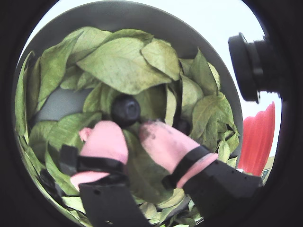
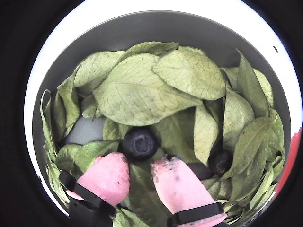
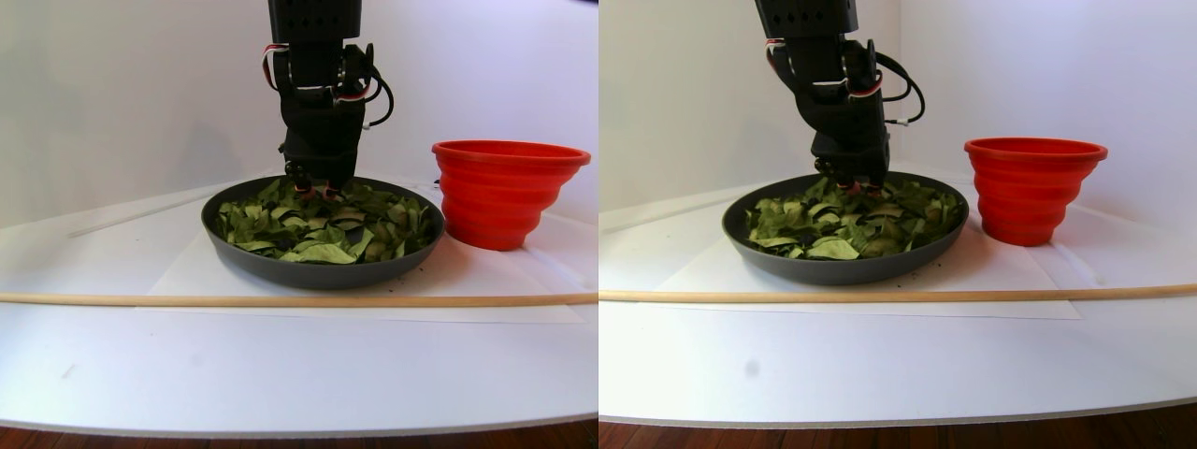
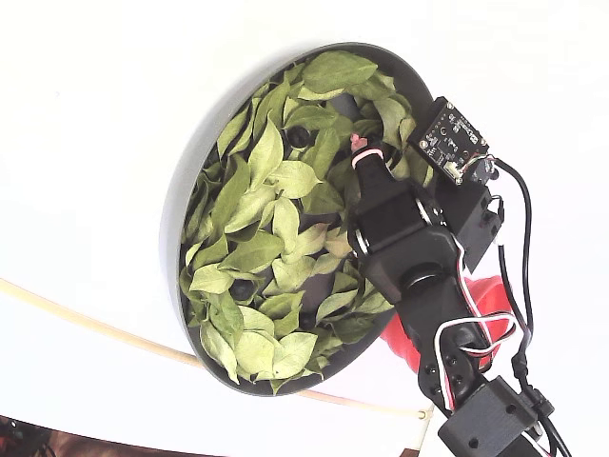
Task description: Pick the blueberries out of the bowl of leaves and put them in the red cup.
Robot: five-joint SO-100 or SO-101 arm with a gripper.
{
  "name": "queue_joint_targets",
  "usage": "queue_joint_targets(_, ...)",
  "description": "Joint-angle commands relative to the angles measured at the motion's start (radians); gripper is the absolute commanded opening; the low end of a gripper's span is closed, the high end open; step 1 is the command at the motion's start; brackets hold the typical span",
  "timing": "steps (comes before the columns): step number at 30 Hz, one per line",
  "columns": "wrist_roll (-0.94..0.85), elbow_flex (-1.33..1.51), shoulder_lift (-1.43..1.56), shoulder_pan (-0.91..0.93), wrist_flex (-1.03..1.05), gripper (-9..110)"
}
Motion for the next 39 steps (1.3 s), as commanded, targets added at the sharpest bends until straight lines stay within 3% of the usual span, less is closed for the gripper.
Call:
queue_joint_targets(1,0.006,-0.005,0.149,0.008,0.009,9)
queue_joint_targets(12,-0.002,0.005,0.199,0.020,0.044,9)
queue_joint_targets(17,-0.026,-0.009,0.138,0.028,-0.018,15)
queue_joint_targets(39,-0.009,-0.087,0.006,0.012,-0.041,15)
